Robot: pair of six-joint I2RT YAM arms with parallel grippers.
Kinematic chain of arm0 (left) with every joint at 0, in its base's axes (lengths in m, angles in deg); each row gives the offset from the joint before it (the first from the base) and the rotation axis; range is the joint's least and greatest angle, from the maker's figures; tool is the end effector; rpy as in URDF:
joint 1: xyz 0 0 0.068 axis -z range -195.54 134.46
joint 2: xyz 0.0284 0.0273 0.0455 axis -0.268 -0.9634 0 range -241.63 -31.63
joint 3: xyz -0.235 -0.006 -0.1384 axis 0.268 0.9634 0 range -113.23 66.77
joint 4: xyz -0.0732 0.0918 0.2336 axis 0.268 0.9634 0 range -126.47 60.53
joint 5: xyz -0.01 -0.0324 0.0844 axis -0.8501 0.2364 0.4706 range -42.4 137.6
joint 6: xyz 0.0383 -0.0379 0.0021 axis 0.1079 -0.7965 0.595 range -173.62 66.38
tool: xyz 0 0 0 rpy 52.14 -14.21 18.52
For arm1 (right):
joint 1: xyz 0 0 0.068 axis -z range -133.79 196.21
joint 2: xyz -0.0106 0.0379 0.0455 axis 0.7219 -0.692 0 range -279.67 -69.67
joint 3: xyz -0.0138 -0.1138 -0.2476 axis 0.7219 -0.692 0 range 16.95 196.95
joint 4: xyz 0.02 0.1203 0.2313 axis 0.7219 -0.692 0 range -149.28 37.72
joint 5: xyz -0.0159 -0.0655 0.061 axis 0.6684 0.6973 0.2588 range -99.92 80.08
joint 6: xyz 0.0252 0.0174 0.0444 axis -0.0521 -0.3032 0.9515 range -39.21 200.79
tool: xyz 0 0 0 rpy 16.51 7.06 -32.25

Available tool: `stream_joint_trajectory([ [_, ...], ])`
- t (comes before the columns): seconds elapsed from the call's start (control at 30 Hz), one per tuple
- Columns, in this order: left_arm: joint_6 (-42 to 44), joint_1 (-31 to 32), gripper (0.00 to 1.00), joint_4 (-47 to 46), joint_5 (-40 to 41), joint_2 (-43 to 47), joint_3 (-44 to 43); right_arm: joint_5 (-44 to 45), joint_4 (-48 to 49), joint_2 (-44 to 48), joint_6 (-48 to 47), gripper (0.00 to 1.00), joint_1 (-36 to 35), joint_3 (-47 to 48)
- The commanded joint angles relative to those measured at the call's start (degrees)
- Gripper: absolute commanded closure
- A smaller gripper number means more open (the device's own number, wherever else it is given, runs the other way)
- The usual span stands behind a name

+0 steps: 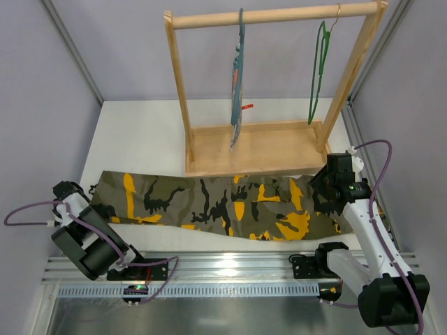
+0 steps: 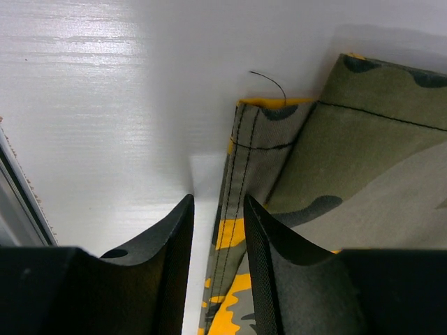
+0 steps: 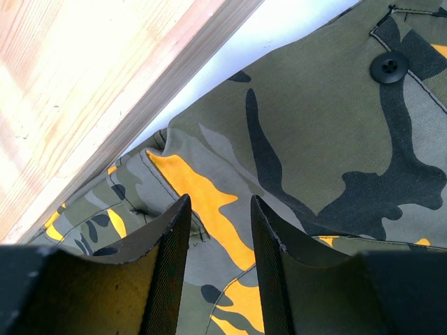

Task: Place the trousers on the hanger
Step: Fold the trousers

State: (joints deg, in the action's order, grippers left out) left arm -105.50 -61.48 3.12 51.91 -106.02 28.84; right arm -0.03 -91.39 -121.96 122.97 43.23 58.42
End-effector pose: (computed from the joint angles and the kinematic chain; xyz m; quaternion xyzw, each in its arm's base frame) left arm 0.1428 0.1515 0.1642 -0.7505 0.6486 0.0310 0.1231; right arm 0.1808 0.0033 0.2518 0.3417 0.8719 0.0563 0.3462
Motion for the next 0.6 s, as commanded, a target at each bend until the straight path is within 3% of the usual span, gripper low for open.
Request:
stream_joint_trajectory([
  [0.0,1.0,-0.6,0.65,-2.1,0.7,-2.4,0.8,1.4,-0.2,1.2,-0.4,0.57,0.2,1.5],
  [0.17,1.3,-0.6,0.73,-3.5,1.2,-5.8,-0.4,7.1,-2.3,-0.2,-0.5,0.57,1.6,2.1],
  [0.33,2.7,-0.6,1.00,-2.4,4.3,-10.0,-3.9,5.8,-4.4,-4.0,-0.4,0.48,16.0,5.5],
  [0.43,3.6,-1.3,0.99,-2.2,5.3,-11.3,-4.8,2.9,-4.2,-4.6,-1.2,0.39,24.4,6.0],
  [0.57,2.5,-2.9,0.99,-2.2,5.5,-10.2,-3.6,3.8,-4.1,-5.4,-2.9,0.36,31.4,6.0],
])
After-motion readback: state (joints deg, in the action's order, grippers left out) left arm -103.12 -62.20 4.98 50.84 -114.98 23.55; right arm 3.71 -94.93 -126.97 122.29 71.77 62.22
